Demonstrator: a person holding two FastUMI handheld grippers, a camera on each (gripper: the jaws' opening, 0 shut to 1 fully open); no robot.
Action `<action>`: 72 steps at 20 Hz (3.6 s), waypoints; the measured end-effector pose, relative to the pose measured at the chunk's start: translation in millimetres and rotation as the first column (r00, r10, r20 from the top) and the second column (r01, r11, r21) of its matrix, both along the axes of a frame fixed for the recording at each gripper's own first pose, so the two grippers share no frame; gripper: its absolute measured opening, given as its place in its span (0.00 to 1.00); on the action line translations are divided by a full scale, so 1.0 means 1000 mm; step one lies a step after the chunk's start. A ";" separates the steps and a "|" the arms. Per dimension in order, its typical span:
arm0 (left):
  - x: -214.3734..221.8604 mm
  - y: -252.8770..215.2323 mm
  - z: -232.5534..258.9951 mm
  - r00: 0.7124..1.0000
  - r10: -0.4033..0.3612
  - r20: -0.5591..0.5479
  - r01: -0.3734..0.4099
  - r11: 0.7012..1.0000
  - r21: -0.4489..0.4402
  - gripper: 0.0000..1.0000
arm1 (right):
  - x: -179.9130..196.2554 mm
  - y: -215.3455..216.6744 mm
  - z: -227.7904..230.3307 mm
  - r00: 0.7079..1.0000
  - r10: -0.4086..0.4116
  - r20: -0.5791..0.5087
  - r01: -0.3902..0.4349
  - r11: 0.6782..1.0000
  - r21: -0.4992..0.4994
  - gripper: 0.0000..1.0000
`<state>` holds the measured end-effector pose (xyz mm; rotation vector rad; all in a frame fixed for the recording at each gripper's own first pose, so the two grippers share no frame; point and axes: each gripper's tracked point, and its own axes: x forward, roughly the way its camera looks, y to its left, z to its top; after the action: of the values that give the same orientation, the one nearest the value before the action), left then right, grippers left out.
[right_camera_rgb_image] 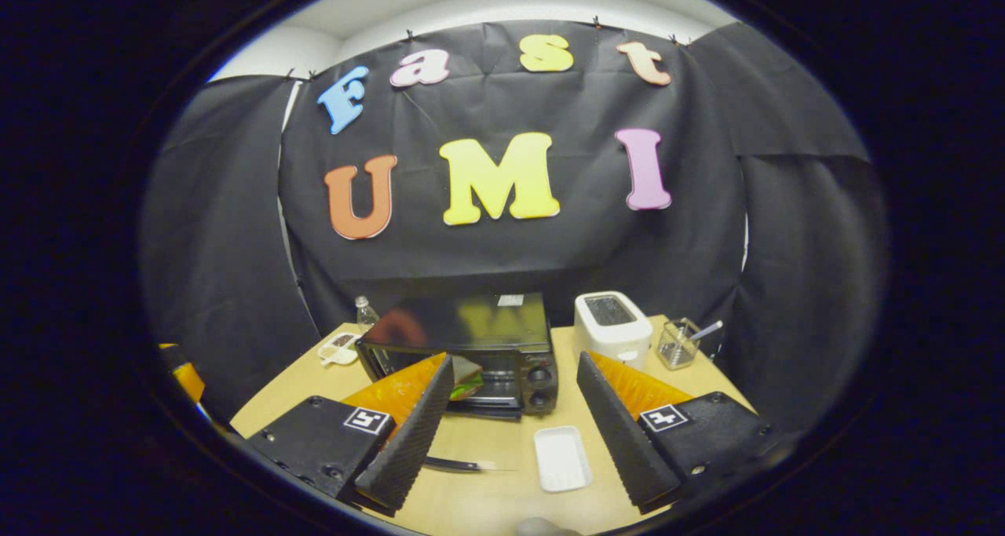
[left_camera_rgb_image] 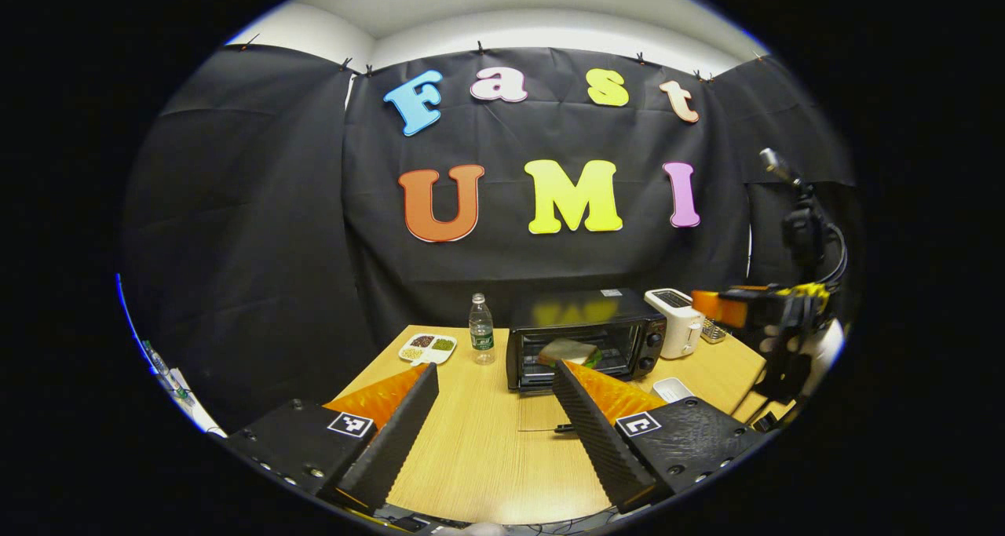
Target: Open the electric oven with the left hand, put the food in, and close the electric oven.
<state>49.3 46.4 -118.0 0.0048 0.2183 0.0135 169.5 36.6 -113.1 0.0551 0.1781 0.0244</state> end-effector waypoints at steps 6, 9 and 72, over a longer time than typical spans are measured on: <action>0.006 -0.024 -0.007 1.000 -0.011 0.004 0.011 1.000 0.001 0.96 | -0.056 -0.046 0.053 0.998 0.010 0.067 -0.005 0.997 -0.075 0.90; 0.012 -0.041 -0.019 1.000 -0.021 -0.003 0.021 1.000 -0.005 0.96 | -0.069 -0.058 0.061 0.998 0.020 0.064 -0.014 0.996 -0.091 1.00; 0.232 -0.157 -0.153 0.979 -0.139 -0.148 0.142 0.990 0.011 0.96 | -0.064 -0.098 0.031 0.994 0.057 -0.095 -0.073 0.982 -0.175 0.96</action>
<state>280.8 -110.9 -271.1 0.0434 0.3648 -0.1260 105.7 -61.8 -82.5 -0.1288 0.2714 0.0711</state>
